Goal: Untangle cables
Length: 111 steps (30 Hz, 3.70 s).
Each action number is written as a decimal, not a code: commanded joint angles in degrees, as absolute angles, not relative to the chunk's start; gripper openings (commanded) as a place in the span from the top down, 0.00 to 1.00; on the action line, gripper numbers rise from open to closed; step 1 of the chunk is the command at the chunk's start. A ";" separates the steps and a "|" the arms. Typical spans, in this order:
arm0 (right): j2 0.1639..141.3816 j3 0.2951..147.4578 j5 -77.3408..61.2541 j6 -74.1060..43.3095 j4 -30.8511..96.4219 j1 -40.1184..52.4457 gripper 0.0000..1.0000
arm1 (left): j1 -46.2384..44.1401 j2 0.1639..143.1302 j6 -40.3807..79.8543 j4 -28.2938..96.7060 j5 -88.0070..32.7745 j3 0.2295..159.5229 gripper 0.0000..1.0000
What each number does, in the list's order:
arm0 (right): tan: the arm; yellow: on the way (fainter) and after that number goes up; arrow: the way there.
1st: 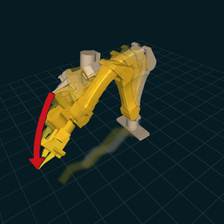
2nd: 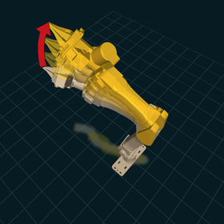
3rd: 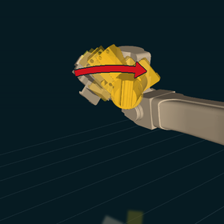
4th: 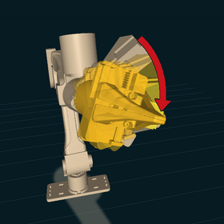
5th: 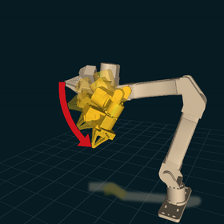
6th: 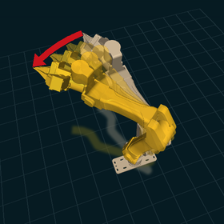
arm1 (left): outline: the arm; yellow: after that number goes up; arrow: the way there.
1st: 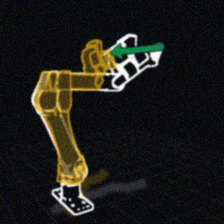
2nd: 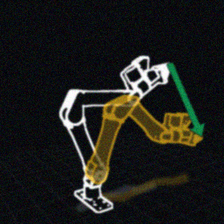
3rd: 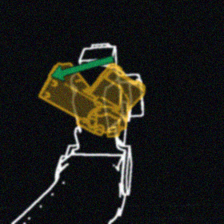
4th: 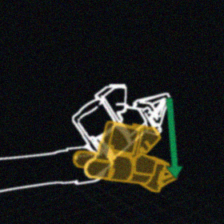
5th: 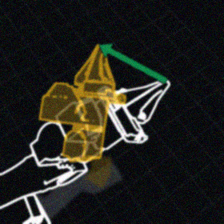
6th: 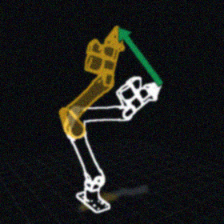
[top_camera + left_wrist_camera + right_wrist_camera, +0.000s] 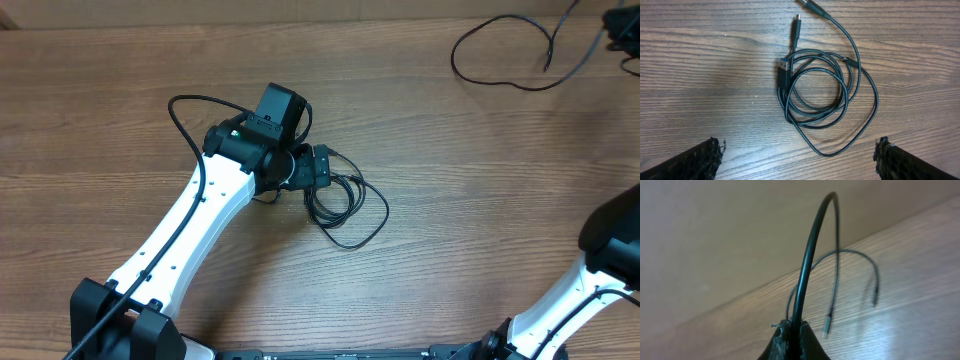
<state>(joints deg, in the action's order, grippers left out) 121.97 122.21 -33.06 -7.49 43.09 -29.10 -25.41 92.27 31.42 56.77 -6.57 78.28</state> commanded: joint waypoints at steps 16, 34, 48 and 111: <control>130.96 123.72 -28.12 1.41 40.27 -18.00 0.96 | -25.10 92.25 31.77 56.71 -5.76 78.15 0.00; 137.64 123.72 7.07 0.60 42.57 -18.11 0.32 | -25.10 92.25 31.77 56.71 -5.76 78.15 0.00; 137.64 123.72 -15.57 0.25 46.46 -17.43 0.14 | -25.10 92.25 31.77 56.69 -5.76 78.15 0.00; 137.73 115.07 2.28 -60.23 68.45 -11.20 0.50 | -25.10 92.25 31.77 56.71 -5.76 78.15 0.00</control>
<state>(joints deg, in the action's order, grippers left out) 137.86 115.57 1.76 -59.99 68.97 -11.49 -25.41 92.27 31.42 56.75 -6.55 78.28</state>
